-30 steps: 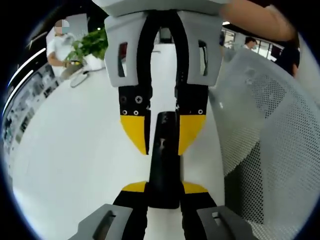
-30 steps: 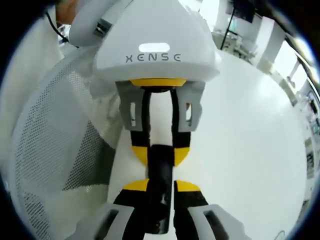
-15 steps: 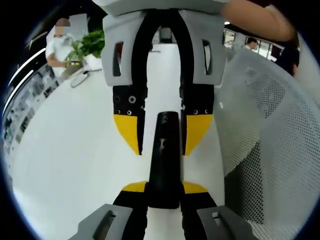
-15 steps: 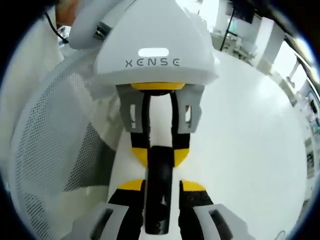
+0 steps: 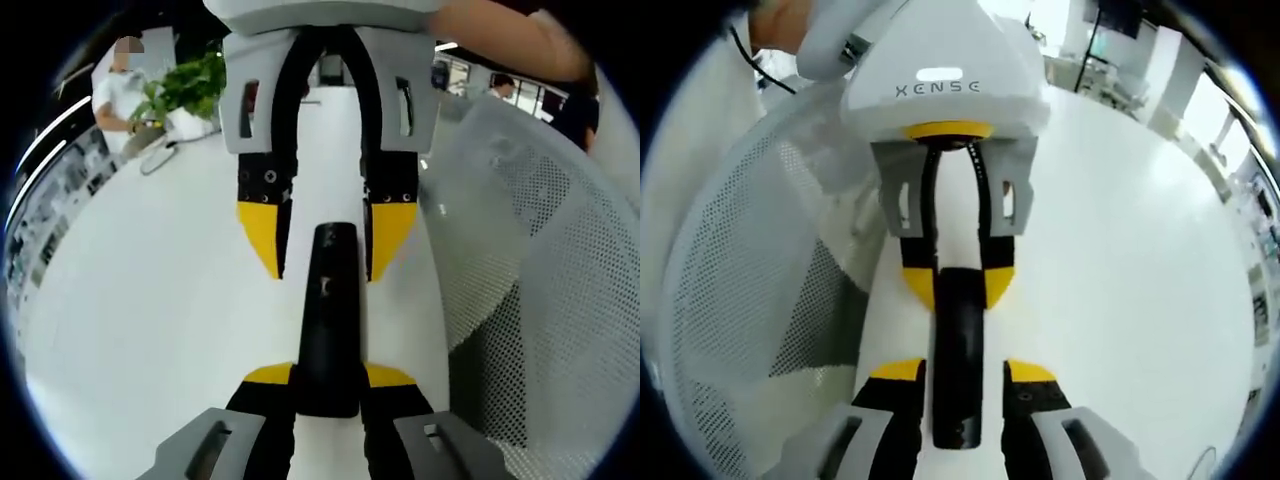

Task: Press the specified remote control buttons in sequence, fully releasing each button before pressing the next.

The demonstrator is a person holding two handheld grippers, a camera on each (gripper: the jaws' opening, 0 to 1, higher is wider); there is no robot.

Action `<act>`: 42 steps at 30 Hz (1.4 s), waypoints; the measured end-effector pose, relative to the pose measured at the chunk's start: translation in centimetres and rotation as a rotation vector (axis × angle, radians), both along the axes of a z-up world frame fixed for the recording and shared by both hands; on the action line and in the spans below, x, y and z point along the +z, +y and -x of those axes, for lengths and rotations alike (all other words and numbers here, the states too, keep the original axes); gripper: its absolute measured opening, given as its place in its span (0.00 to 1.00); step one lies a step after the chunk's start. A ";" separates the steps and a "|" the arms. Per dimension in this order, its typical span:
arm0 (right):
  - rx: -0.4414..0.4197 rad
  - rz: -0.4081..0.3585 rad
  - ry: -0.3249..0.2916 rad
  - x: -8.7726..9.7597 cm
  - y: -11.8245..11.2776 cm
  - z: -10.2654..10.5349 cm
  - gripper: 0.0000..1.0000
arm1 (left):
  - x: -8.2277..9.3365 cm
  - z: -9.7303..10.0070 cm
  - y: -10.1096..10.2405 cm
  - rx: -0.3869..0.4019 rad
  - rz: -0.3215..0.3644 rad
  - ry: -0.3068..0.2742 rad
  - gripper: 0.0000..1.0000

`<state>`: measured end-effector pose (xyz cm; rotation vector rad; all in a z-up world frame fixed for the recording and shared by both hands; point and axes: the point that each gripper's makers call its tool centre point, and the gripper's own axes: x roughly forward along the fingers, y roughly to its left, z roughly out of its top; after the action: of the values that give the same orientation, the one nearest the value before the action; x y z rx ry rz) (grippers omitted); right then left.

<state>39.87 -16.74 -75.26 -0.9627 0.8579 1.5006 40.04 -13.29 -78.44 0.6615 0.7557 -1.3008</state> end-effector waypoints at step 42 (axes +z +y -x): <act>-0.084 0.056 0.041 -3.1 -6.1 -0.3 0.26 | -0.2 -0.2 0.1 0.002 -0.023 0.003 0.23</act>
<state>40.14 -22.82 -78.32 -0.9281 0.9635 1.4352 40.24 -13.21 -78.69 0.6776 0.7746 -1.2925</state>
